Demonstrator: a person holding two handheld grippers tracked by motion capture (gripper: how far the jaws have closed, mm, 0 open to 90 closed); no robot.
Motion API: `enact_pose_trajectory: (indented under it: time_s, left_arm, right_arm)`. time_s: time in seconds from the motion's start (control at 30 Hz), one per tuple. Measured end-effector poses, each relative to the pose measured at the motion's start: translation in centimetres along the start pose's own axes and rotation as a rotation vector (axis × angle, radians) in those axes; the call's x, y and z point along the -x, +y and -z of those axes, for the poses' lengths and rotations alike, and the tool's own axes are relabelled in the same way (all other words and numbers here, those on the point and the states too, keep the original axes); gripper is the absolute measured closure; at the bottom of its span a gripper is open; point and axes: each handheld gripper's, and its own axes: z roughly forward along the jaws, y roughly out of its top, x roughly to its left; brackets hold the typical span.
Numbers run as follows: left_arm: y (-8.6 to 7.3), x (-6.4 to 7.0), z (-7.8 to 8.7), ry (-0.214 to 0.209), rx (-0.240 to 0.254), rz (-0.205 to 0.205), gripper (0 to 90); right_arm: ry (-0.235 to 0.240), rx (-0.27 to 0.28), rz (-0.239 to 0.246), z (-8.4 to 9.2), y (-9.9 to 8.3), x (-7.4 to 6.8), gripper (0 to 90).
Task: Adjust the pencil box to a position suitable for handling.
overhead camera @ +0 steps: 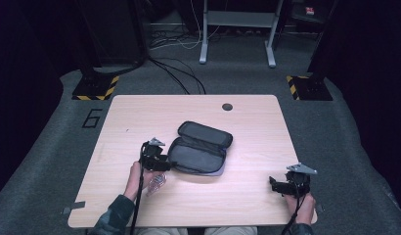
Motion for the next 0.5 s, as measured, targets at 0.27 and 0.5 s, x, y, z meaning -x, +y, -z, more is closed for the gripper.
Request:
enact_pose_trajectory:
  time_s: [0.27, 0.5]
  left_arm:
    - [-0.1, 1.4, -0.2, -0.04, -0.006, -0.028, 44.7]
    - [-0.2, 2.4, -0.4, -0.071, -0.006, -0.045, 44.9]
  right_arm:
    - [0.0, -0.001, 0.002, 0.0, 0.0, 0.0, 6.3]
    - [0.0, 0.0, 0.001, 0.0, 0.0, 0.0, 6.3]
